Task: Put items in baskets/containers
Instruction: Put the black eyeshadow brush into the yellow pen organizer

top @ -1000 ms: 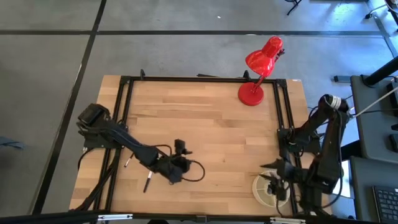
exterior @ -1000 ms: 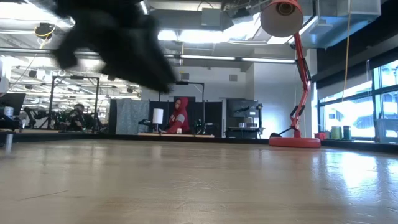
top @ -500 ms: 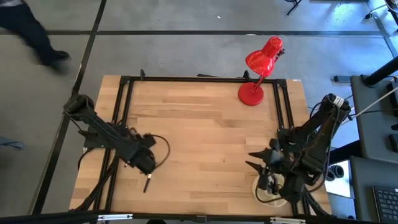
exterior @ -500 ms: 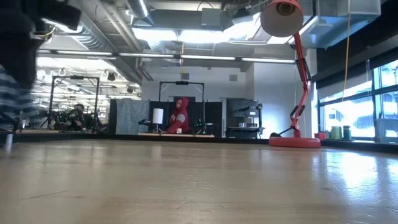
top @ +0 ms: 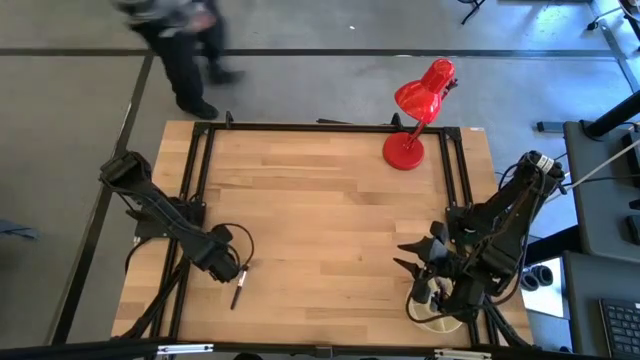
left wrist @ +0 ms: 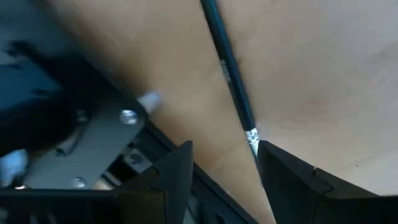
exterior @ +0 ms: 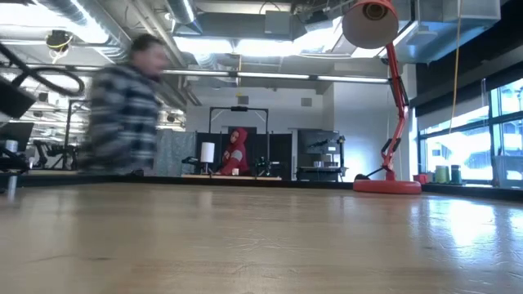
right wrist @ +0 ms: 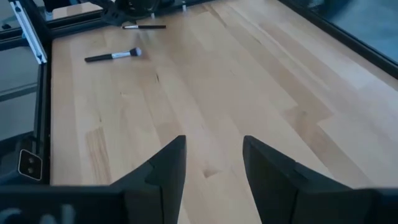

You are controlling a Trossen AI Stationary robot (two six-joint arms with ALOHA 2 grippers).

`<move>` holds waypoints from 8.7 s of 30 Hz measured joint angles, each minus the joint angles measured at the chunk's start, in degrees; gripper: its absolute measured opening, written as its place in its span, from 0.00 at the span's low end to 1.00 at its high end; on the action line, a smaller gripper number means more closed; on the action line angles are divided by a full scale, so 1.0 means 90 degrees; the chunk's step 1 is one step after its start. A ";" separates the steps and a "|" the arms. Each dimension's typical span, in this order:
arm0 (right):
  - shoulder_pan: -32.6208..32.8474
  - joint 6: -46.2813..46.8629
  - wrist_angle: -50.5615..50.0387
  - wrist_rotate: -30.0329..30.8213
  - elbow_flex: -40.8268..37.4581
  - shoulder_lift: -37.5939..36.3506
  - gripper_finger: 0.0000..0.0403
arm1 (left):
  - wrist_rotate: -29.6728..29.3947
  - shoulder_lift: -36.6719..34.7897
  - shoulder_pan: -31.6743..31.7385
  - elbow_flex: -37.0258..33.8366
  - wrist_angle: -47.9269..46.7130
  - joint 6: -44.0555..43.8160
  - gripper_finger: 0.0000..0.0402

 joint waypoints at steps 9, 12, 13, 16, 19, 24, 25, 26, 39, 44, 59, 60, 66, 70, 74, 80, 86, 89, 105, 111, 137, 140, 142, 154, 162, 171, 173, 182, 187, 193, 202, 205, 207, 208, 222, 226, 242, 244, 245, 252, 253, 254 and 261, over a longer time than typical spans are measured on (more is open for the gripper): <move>0.0000 -0.0053 0.0005 0.0103 0.0000 0.0000 0.39 | 0.0361 -0.0047 -0.0204 -0.0576 0.1366 0.0121 0.43; 0.0002 -0.0070 0.0044 0.0114 0.0000 0.0000 0.39 | 0.0387 -0.0070 -0.0236 -0.0727 0.1492 0.0018 0.43; 0.0002 -0.0073 0.0049 0.0115 0.0000 0.0000 0.39 | 0.0399 -0.0077 -0.0231 -0.0746 0.1507 0.0012 0.42; 0.0002 -0.0075 0.0111 0.0120 0.0000 0.0000 0.39 | 0.0394 -0.0079 -0.0206 -0.0760 0.1505 0.0121 0.35; 0.0002 -0.0106 0.0127 0.0121 0.0000 0.0000 0.39 | 0.0423 -0.0135 -0.0093 -0.0794 0.1576 0.0276 0.25; 0.0002 -0.0124 0.0143 0.0128 0.0000 0.0000 0.39 | 0.0381 -0.0235 0.0085 -0.0829 0.1605 0.0717 0.10; 0.0002 -0.0124 0.0143 0.0128 0.0000 0.0000 0.39 | 0.0358 -0.0238 0.0120 -0.0829 0.1605 0.0888 0.08; 0.0002 -0.0125 0.0143 0.0137 0.0000 0.0000 0.39 | 0.0327 -0.0238 0.0152 -0.0829 0.1611 0.1030 0.06; -0.1476 -0.0971 0.2879 -0.1339 -0.1660 0.0013 0.39 | -0.2167 -0.0169 0.0314 0.0555 0.1208 0.4108 0.06; -0.2365 -0.2557 0.5734 -0.2860 -0.2447 0.0015 0.39 | -0.3458 0.0365 0.0311 0.1327 0.1538 0.6983 0.04; -0.3766 -0.2988 0.7149 -0.4189 -0.2669 0.0205 0.39 | -0.7688 0.2838 0.1027 0.2937 0.5042 1.5286 0.05; -0.3820 -0.3015 0.7237 -0.4304 -0.2669 0.0301 0.39 | -0.7613 0.2913 0.1113 0.2940 0.5573 1.5601 0.05; -0.4182 -0.3213 0.7581 -0.4891 -0.2669 0.0854 0.39 | -0.7449 0.3077 0.1472 0.2932 0.7597 1.7459 0.05; -0.4436 -0.3286 0.8013 -0.5508 -0.2674 0.1086 0.39 | -0.7216 0.3086 0.1666 0.2930 0.8204 1.8247 0.05; -0.4609 -0.3289 0.8568 -0.6012 -0.2674 0.1195 0.39 | -0.7116 0.3063 0.1789 0.2935 0.8490 1.9154 0.05; -0.4648 -0.3109 0.8711 -0.6141 -0.2681 0.1205 0.39 | -0.7176 0.3067 0.1865 0.2932 0.8662 1.9516 0.04; -0.4581 -0.2781 0.8057 -0.5642 -0.2676 0.1171 0.39 | -0.7679 0.3072 0.1865 0.2932 0.8650 1.9019 0.04; -0.4563 -0.2758 0.7938 -0.5367 -0.2674 0.1150 0.39 | -0.7946 0.3072 0.1863 0.2932 0.8650 1.8615 0.04; -0.4575 -0.2764 0.5770 -0.4148 -0.2667 0.0901 0.39 | -0.8324 0.3054 0.2429 0.2935 0.7636 1.2958 0.01; -0.4561 -0.2732 0.5828 -0.4337 -0.2667 0.0901 0.39 | -0.5337 0.2929 0.3447 0.3074 0.4912 0.8925 0.02; -0.4367 -0.2629 0.5754 -0.4592 -0.2667 0.0901 0.39 | -0.1917 0.2363 0.5025 0.2767 0.2649 0.6012 0.50; -0.4367 -0.2624 0.5756 -0.4624 -0.2667 0.0901 0.39 | -0.1731 0.2370 0.5112 0.2566 0.2626 0.5457 0.48; -0.4367 -0.2623 0.5755 -0.4625 -0.2667 0.0901 0.39 | -0.1583 0.2370 0.5158 0.2460 0.2644 0.5193 0.47; -0.4362 -0.2623 0.5756 -0.4791 -0.2667 0.0901 0.39 | -0.0888 0.2353 0.5008 0.2255 0.3309 0.5067 0.22; -0.4362 -0.2623 0.5758 -0.4792 -0.2667 0.0901 0.39 | -0.0875 0.2364 0.4786 0.2243 0.3617 0.5544 0.02; -0.4362 -0.2623 0.5758 -0.4816 -0.2667 0.0901 0.39 | -0.1175 0.2373 0.4739 0.2308 0.3793 0.6305 0.01; -0.4362 -0.2620 0.5758 -0.4902 -0.2667 0.0901 0.39 | -0.1319 0.2331 0.4714 0.2387 0.3788 0.6426 0.00; -0.4357 -0.2637 0.5756 -0.4936 -0.2667 0.0901 0.39 | -0.1798 0.1377 0.4499 0.2508 0.3929 0.6306 0.00; -0.4357 -0.2633 0.5756 -0.4936 -0.2667 0.0901 0.39 | -0.1848 0.1372 0.4429 0.2511 0.3923 0.6140 0.03; -0.4357 -0.2640 0.5814 -0.4935 -0.2667 0.0901 0.39 | -0.1762 0.2197 0.4226 0.2510 0.3931 0.5927 0.23; -0.4357 -0.2689 0.5817 -0.5001 -0.2667 0.0901 0.39 | -0.1603 0.3059 0.4393 0.2570 0.3826 0.5764 0.41; -0.4357 -0.2761 0.5824 -0.5006 -0.2667 0.0901 0.39 | -0.1668 0.3042 0.4381 0.2570 0.3745 0.5841 0.31; -0.4357 -0.2773 0.5838 -0.5004 -0.2667 0.0901 0.39 | -0.1663 0.2961 0.4386 0.2542 0.3737 0.5861 0.20; -0.4357 -0.2785 0.5860 -0.5004 -0.2667 0.0901 0.39 | -0.1661 0.2899 0.4391 0.2520 0.3730 0.5893 0.14; -0.4150 -0.2834 0.6538 -0.4336 -0.2668 0.0958 0.39 | -0.3420 0.1816 0.4175 0.2478 0.4499 0.6147 0.02; -0.3887 -0.3419 0.7653 -0.4067 -0.2671 0.0996 0.39 | -0.3863 0.1264 0.3956 0.2488 0.5423 0.6438 0.02; -0.3386 -0.4855 0.8793 -0.2053 -0.2669 0.0996 0.39 | -0.3154 0.0816 0.3615 -0.0057 1.3305 0.7477 0.02; -0.3445 -0.4829 0.8940 -0.2334 -0.2669 0.0996 0.39 | -0.3237 0.0818 0.3619 -0.0314 1.3807 0.7471 0.02; -0.3479 -0.4811 0.8973 -0.2460 -0.2669 0.0997 0.39 | -0.3239 0.0818 0.3617 -0.0408 1.4071 0.7471 0.02; -0.3748 -0.4945 1.0191 -0.3138 -0.2669 0.1401 0.39 | -0.3167 0.0816 0.3596 -0.0601 1.4794 0.7569 0.02; -0.3800 -0.4949 1.0408 -0.3243 -0.2669 0.1503 0.39 | -0.3128 0.0816 0.3571 -0.0599 1.4801 0.7572 0.02; -0.3852 -0.4953 1.0581 -0.3314 -0.2669 0.1593 0.39 | -0.3114 0.0816 0.3545 -0.0599 1.4795 0.7575 0.02; -0.4085 -0.5644 1.1271 -0.3134 -0.2669 0.1773 0.39 | -0.2973 0.0816 0.3495 -0.0599 1.4753 0.7642 0.02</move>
